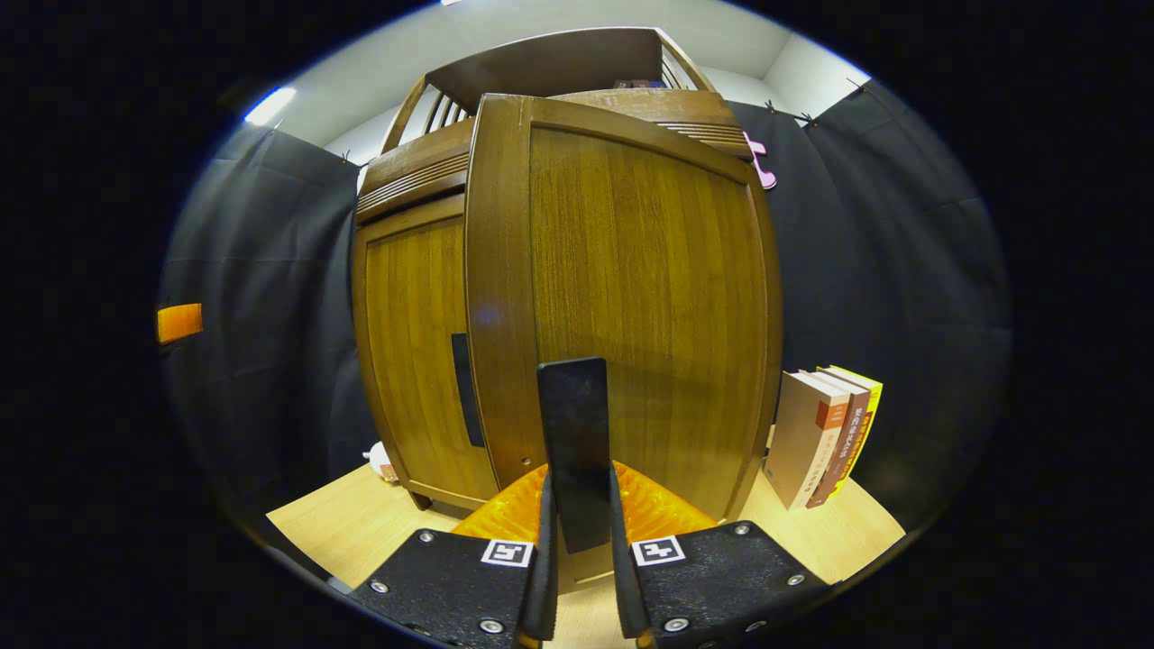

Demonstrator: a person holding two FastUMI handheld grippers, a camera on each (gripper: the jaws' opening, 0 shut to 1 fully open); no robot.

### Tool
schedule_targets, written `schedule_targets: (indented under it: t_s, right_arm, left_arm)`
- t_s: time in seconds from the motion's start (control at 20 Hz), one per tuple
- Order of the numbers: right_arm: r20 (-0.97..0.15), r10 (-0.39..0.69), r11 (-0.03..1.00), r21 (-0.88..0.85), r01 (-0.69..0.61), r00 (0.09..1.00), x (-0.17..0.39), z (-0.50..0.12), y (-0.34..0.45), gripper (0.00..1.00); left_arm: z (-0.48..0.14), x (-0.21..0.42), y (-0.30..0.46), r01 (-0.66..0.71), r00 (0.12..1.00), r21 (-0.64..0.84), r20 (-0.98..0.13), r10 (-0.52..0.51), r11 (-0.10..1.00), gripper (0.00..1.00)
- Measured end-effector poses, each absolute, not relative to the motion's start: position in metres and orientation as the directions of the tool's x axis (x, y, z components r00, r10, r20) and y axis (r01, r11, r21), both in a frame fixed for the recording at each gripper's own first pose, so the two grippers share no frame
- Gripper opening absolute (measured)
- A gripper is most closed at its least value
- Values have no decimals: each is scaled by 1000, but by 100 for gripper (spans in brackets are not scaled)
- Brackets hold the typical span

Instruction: Open the right door of the double-door shoe cabinet with the right hand, and open the left door with the left hand.

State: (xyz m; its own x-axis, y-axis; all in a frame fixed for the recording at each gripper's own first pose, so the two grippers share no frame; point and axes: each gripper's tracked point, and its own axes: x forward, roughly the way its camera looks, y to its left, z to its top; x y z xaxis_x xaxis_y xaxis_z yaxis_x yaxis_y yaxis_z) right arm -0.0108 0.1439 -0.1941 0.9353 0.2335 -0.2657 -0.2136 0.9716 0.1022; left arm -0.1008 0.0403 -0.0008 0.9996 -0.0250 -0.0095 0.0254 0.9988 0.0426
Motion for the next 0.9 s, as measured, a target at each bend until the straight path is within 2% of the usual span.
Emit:
schedule_targets:
  t_s: [0.05,0.1,0.15,0.2,0.3,0.35,0.4,0.5,0.9]
  right_arm:
    - [-265,229,973,99,-210,937,-16,-193,137,26]
    - [-264,224,974,94,-206,938,-21,-192,131,26]
    - [-259,220,975,85,-204,941,-24,-190,128,22]
    - [-257,215,976,78,-202,942,-28,-188,122,23]
    - [-254,203,979,74,-190,946,-39,-185,105,23]
    - [-254,195,981,70,-183,947,-44,-184,97,27]
    - [-252,185,983,66,-174,950,-48,-183,89,19]
    - [-249,158,987,59,-148,955,-55,-181,71,19]
    - [-242,21,1000,-15,-25,970,-74,-176,-1,4]
  left_arm:
    - [-1,-102,40,27,1000,44,-10,-27,999,94]
    - [-1,-104,38,28,1000,45,-11,-27,999,94]
    - [-1,-105,38,27,1000,45,-11,-26,999,94]
    - [-1,-108,37,26,1000,44,-10,-26,999,97]
    - [3,-111,32,33,999,43,-3,-33,999,94]
    - [4,-113,30,37,999,46,1,-37,998,96]
    - [4,-115,27,40,999,51,3,-40,998,99]
    - [4,-118,20,50,999,58,2,-51,997,94]
    - [0,-127,-10,104,995,43,-1,-105,994,94]
